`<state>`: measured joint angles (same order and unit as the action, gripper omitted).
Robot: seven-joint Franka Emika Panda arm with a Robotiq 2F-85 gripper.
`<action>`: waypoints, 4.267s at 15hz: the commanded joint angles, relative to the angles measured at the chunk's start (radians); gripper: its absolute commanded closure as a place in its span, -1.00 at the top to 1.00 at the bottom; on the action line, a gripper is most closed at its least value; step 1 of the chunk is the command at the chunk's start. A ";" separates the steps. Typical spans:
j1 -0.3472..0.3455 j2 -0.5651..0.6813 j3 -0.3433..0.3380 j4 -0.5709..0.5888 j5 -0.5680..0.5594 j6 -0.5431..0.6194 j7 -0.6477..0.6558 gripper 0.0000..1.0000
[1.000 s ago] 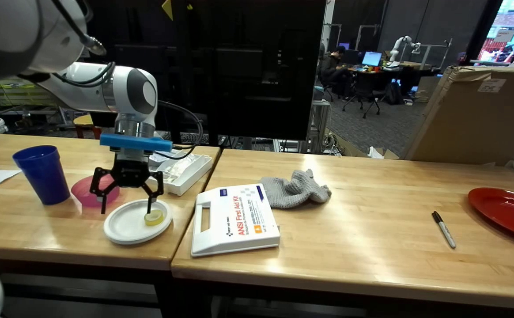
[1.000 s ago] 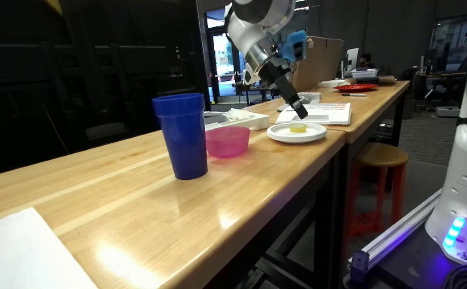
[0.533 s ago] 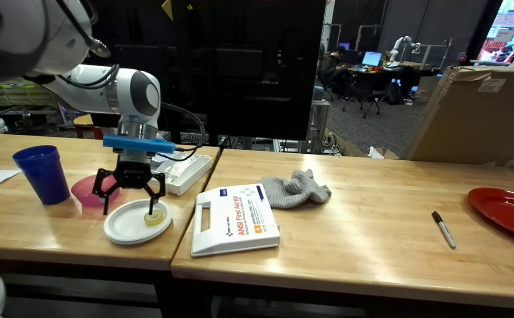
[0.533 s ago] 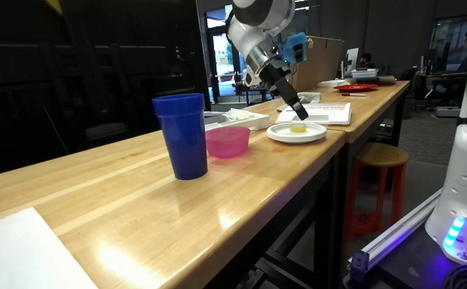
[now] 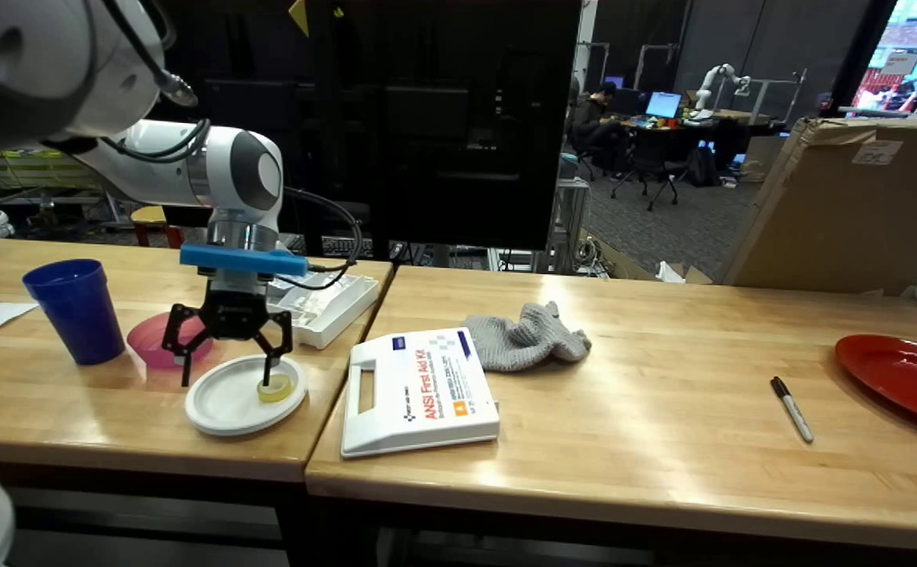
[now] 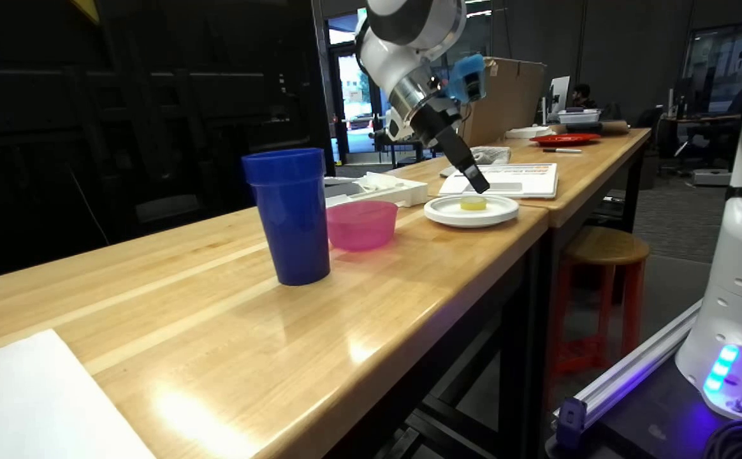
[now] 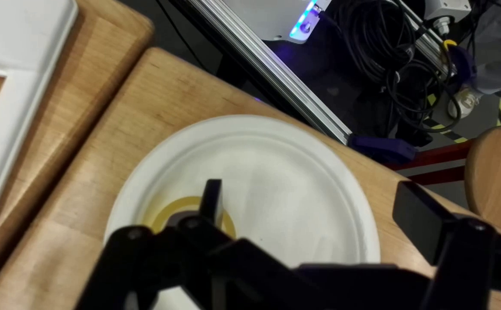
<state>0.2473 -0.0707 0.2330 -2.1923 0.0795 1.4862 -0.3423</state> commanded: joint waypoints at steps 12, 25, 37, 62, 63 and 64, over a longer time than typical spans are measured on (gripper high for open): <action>0.015 0.090 0.031 0.072 -0.047 -0.024 0.051 0.36; 0.017 0.112 0.035 0.087 -0.082 -0.042 0.047 1.00; 0.029 0.121 0.047 0.125 -0.119 -0.073 0.047 1.00; -0.001 0.188 0.028 0.137 -0.157 -0.058 0.015 1.00; 0.000 0.191 0.029 0.139 -0.157 -0.060 0.019 1.00; 0.001 0.192 0.030 0.141 -0.157 -0.063 0.022 1.00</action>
<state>0.2430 0.1078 0.2605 -2.0679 -0.0560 1.4381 -0.3271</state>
